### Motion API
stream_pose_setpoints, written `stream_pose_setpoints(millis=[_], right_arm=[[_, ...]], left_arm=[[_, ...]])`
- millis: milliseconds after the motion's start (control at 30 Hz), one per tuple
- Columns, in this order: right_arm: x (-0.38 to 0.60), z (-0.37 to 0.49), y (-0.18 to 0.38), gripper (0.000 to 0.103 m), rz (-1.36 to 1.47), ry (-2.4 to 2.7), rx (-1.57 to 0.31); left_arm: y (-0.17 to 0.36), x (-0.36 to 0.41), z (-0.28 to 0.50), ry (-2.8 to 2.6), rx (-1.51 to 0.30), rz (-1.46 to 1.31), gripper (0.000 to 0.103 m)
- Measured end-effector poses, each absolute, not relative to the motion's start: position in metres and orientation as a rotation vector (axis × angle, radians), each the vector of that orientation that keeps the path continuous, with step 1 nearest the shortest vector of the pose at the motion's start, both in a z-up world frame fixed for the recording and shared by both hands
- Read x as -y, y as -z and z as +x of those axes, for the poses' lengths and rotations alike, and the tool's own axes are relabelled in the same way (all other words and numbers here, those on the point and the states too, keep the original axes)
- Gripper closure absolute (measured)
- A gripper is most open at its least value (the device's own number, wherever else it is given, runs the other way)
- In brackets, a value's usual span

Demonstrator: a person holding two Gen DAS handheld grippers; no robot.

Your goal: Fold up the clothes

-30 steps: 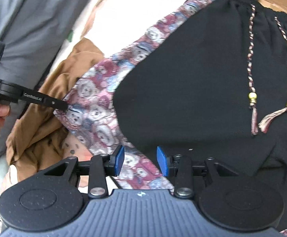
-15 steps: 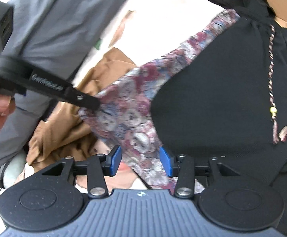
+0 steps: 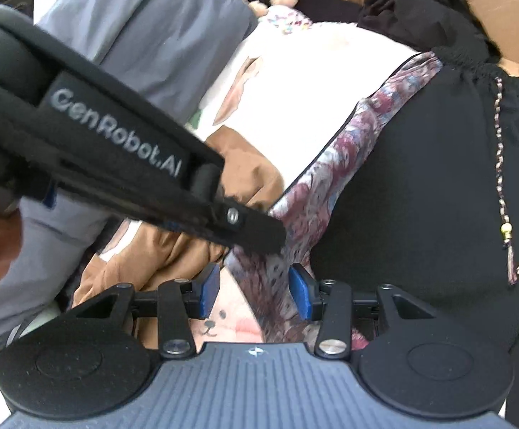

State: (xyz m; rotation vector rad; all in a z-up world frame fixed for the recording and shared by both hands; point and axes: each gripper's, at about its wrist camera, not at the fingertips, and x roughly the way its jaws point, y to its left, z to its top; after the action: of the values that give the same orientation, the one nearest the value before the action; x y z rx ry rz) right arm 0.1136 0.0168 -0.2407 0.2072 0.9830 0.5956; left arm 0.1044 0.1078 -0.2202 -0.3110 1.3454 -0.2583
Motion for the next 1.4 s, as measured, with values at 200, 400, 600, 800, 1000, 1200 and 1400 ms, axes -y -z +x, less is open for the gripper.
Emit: stream_pose_setpoints(millis=[200,400,600,800,1000,1200,1400], right_arm=[[-0.008,0.121,0.247,0.071,0.184,-0.543,-0.981],[0.005,0.121,0.241,0.098,0.174,-0.514,-0.956],[0.02,0.122,0.236,0.099,0.149,-0.524,-0.952],[0.051,0.131,0.23,0.1,0.155,-0.495,-0.969],[0.09,0.144,0.222,0.1,0.179,-0.454,-0.976],[0.134,0.151,0.21,0.1,0.207,-0.406,-0.978],[0.176,0.158,0.205,0.1,0.22,-0.37,-0.991]], left_arm=[[0.211,-0.098,0.108,0.292,-1.335,-0.35,0.096],[0.209,-0.081,0.107,0.3,-1.331,-0.35,0.095],[0.203,-0.059,0.109,0.257,-1.338,-0.272,0.066],[0.192,-0.055,0.11,0.192,-1.277,-0.286,0.039],[0.199,-0.05,0.111,0.138,-1.27,-0.303,0.036],[0.225,-0.036,0.106,0.109,-1.297,-0.341,0.036],[0.246,-0.023,0.096,0.119,-1.315,-0.368,0.036]])
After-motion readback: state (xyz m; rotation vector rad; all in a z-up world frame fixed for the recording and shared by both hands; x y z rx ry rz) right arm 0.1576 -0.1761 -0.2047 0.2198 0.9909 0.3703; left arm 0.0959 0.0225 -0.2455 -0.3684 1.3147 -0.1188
